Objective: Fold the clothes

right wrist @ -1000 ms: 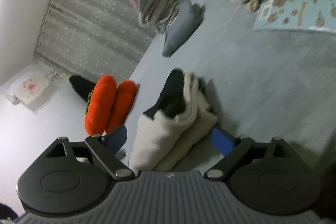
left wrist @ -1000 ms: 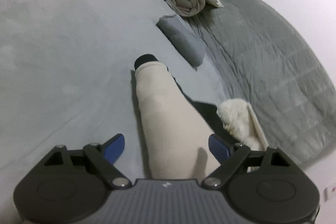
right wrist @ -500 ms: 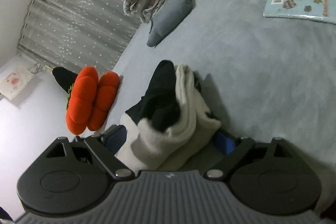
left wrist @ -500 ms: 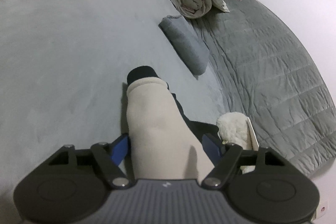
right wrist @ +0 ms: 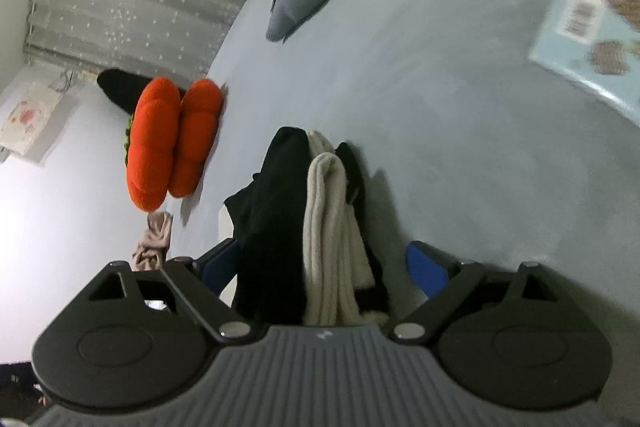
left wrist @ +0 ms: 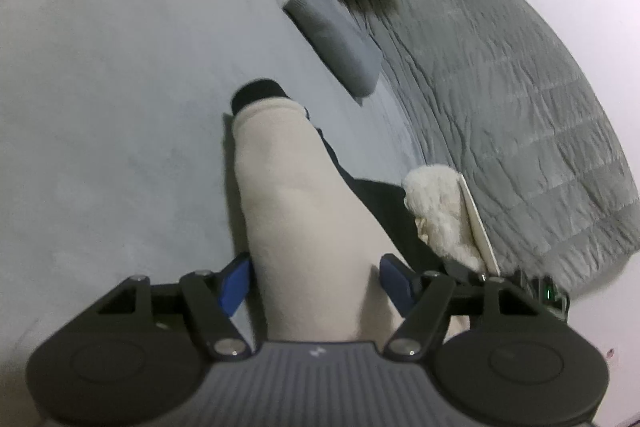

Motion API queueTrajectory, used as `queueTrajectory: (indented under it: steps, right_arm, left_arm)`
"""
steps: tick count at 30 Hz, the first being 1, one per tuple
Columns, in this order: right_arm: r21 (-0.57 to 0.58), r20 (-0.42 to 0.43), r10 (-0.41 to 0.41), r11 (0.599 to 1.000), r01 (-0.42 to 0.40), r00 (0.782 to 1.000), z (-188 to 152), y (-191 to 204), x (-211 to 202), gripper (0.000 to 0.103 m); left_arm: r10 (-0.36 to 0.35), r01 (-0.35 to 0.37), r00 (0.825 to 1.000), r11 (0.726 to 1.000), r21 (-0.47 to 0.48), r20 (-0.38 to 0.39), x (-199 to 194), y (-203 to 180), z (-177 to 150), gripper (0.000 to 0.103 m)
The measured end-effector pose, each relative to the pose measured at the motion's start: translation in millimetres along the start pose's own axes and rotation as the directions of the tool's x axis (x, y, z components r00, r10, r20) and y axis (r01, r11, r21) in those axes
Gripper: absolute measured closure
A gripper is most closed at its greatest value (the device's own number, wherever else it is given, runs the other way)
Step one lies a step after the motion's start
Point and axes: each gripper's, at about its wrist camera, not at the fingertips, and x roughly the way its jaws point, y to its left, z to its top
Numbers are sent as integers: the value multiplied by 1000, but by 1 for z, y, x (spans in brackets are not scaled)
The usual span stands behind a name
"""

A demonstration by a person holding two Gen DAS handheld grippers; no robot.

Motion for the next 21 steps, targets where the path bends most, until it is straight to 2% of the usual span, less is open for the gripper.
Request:
queueTrajectory:
  steps: [2,3,6,9,16,21]
  right_arm:
    - [-29,-19,0,1000,0,1000,5,6,6,11]
    - [-50,-26,-6,999,4,1000,6,9,9,14]
    - [-104,-51,-24,994,19,998,6,14,18,44]
    - [-104,-34,-16,995,12,999,11,16,16,54]
    - [-163,43,-1,987,8,999,38,41,12,58]
    - [-174,124,21,985,1,992,79,55,18,58]
  left_arm:
    - [12,-12,1000,1000,7,2,3,-2,0,39]
    - [17,-17,1000,1000,5,5,4,-2,0,44]
    - [26,-26,999,1000,-10,19,5,-3,2,57]
    - [29,-29,999,999,17,34,4,-13,11,62]
    - [20,-32,995,992,124,101,13,-56,62,64]
    - [10,-32,990,988,153,144,37,-82,109,64]
